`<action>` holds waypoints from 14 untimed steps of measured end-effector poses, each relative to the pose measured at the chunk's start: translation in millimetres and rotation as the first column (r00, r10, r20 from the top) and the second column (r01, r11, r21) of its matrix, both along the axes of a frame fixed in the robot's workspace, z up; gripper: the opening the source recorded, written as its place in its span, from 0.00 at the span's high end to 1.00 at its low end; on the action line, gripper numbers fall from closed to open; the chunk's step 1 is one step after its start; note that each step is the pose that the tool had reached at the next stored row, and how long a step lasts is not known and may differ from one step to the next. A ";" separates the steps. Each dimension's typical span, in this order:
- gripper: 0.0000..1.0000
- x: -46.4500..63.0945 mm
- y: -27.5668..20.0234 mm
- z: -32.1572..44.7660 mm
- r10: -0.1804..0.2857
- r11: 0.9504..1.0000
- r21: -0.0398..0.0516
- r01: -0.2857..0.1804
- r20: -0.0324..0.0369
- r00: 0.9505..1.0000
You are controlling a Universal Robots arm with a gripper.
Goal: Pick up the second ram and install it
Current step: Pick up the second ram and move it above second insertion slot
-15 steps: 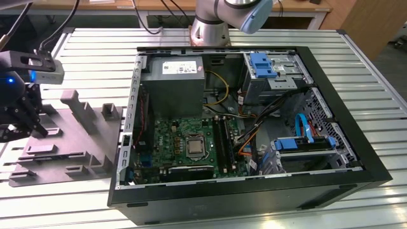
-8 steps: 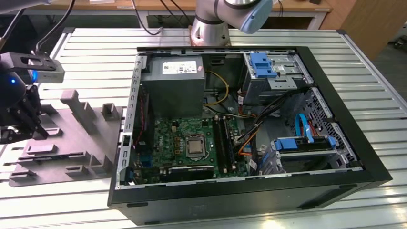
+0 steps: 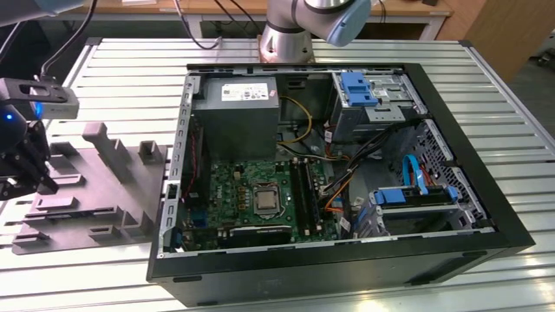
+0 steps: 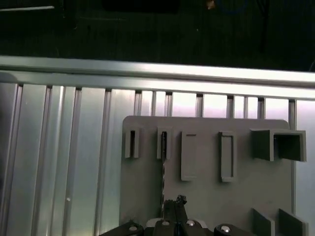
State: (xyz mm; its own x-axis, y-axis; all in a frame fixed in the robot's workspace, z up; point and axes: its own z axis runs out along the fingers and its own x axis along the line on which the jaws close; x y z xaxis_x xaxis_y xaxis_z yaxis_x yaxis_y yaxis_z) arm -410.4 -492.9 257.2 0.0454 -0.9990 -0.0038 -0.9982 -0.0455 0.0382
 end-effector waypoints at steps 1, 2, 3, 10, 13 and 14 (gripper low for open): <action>0.89 -0.1 -0.7 -1.8 0.002 1.000 0.000 -0.002 0.000 1.000; 0.89 -0.2 -1.4 -3.4 0.003 1.000 0.000 -0.003 0.000 1.000; 0.89 -0.2 -2.2 -5.2 0.005 1.000 0.000 -0.005 0.000 1.000; 0.89 -0.2 -10.4 -17.4 0.011 1.000 0.000 -0.011 0.000 1.000; 0.89 -0.3 -11.2 -23.0 0.011 1.000 0.000 -0.011 0.000 1.000; 0.89 -0.3 -11.3 -24.8 0.011 1.000 0.000 -0.011 0.000 1.000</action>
State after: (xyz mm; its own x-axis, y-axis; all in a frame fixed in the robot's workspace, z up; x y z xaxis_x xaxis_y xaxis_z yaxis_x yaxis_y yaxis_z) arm -410.7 -504.3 232.5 0.0567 -0.9984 -0.0036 -0.9976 -0.0567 0.0384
